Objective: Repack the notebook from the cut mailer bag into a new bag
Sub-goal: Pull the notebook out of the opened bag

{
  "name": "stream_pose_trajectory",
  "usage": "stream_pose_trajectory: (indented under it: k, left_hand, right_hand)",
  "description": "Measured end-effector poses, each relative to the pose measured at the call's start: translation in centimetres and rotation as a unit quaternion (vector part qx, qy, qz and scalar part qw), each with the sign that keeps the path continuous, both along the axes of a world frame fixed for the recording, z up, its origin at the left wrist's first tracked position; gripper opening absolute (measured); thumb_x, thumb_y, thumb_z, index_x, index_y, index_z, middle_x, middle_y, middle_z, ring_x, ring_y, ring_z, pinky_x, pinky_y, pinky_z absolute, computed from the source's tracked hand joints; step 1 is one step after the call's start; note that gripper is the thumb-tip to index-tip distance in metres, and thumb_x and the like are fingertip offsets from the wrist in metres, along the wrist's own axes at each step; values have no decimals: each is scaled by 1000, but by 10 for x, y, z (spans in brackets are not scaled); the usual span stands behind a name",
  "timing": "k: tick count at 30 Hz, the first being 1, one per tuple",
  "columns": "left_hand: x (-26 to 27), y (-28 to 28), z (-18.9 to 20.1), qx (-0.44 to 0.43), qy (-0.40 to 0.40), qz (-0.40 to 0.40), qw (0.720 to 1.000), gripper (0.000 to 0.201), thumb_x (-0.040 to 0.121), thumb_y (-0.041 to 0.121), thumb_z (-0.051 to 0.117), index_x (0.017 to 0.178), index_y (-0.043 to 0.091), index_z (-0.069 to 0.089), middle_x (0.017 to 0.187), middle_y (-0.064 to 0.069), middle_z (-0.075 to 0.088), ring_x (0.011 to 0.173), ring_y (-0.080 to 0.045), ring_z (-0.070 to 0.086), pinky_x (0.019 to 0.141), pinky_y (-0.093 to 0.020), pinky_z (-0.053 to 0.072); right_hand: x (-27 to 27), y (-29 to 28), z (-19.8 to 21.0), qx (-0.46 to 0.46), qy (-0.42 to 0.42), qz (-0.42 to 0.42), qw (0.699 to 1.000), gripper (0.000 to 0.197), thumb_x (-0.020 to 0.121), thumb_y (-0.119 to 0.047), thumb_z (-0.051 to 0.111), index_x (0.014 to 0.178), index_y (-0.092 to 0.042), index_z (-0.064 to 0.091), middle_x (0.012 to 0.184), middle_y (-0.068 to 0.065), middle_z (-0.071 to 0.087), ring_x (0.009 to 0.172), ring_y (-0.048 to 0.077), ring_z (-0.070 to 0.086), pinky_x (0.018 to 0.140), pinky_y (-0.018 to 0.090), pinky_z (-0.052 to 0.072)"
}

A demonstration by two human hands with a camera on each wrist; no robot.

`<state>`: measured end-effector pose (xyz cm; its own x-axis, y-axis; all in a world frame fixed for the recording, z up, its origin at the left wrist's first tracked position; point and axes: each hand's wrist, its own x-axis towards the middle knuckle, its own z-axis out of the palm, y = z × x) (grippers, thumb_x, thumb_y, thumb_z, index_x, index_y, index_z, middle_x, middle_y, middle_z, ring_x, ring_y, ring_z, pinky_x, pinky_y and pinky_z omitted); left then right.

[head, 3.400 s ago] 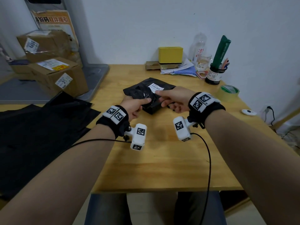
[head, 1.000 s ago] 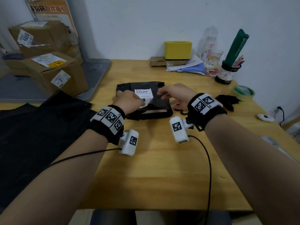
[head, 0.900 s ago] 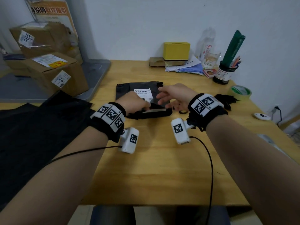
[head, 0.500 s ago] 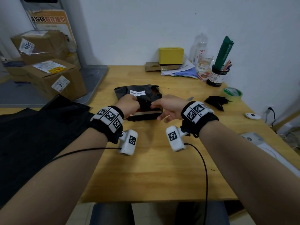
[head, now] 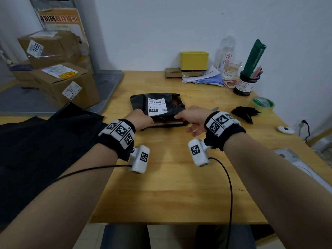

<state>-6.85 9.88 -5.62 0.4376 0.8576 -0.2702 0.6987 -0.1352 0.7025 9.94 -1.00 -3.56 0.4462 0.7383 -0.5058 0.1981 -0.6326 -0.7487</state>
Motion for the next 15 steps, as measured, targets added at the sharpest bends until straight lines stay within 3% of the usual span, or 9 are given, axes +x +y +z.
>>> stream_pose_trajectory:
  k: [2, 5, 8, 10, 12, 15]
  left_hand:
    - [0, 0, -2, -7, -13, 10, 1000, 23, 89, 19, 62, 108, 6, 62, 90, -10, 62, 75, -22, 55, 65, -30, 43]
    - [0, 0, -3, -25, -49, 28, 998, 27, 87, 21, 64, 110, 7, 62, 88, -11, 64, 76, -24, 58, 70, -33, 46]
    - [1, 2, -5, -41, -88, 60, 993, 39, 79, 24, 68, 113, 7, 59, 95, -11, 67, 85, -28, 65, 73, -34, 52]
    - [1, 3, -8, -57, -114, 78, 989, 37, 84, 20, 68, 115, 6, 55, 87, -8, 61, 72, -23, 59, 55, -25, 45]
    - [2, 5, -13, -73, -130, 102, 984, 29, 90, 14, 64, 116, 6, 53, 73, -4, 46, 53, -16, 40, 40, -20, 30]
    - [3, 8, -20, -89, -158, 146, 973, 20, 94, 15, 61, 112, 6, 55, 69, -3, 44, 49, -16, 32, 36, -18, 24]
  right_hand:
    - [0, 2, -2, 6, 13, -9, 1000, 26, 97, -30, 65, 114, -16, 52, 114, 7, 50, 69, 22, 54, 51, 28, 48]
    - [3, 5, -5, 13, 49, -35, 998, 27, 96, -29, 66, 111, -10, 53, 97, 9, 49, 60, 19, 46, 47, 24, 46]
    - [4, 8, -8, 38, 86, -84, 992, 16, 98, -23, 63, 102, -10, 53, 76, 4, 37, 54, 14, 33, 46, 21, 37]
    - [7, 9, -10, 65, 104, -115, 986, 9, 98, -15, 60, 103, -10, 54, 82, 4, 41, 48, 12, 31, 43, 20, 35]
    - [11, 11, -13, 73, 120, -138, 980, 11, 97, -11, 58, 107, -10, 53, 94, 7, 45, 41, 10, 31, 40, 18, 34]
    - [15, 11, -18, 64, 127, -152, 978, 11, 97, -10, 58, 108, -9, 53, 94, 8, 49, 39, 9, 33, 38, 19, 32]
